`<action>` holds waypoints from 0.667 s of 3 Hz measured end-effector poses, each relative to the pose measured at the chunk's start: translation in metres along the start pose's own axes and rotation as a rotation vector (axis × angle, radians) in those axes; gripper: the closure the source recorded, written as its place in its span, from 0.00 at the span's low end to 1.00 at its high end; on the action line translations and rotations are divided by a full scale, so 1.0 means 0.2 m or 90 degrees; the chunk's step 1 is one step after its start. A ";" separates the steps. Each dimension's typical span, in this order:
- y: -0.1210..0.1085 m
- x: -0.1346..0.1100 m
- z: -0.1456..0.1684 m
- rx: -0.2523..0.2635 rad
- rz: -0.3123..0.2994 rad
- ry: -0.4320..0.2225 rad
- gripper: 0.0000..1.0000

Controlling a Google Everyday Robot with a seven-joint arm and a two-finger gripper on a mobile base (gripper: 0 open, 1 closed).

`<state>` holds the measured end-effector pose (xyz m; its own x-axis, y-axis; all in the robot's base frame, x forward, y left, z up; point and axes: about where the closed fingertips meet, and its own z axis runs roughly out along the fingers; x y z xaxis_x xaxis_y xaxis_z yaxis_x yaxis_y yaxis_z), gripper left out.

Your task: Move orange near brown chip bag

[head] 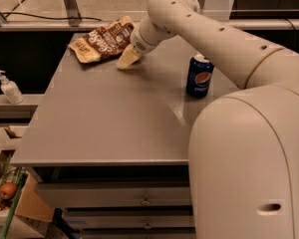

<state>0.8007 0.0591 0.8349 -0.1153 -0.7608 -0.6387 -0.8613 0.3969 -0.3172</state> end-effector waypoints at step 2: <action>0.01 -0.01 -0.03 0.000 -0.001 -0.012 0.00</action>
Offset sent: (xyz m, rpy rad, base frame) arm -0.0081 -0.0057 0.0161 0.0362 -0.0272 0.0078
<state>0.7969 0.0589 0.8400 -0.1038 -0.7515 -0.6515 -0.8612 0.3955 -0.3191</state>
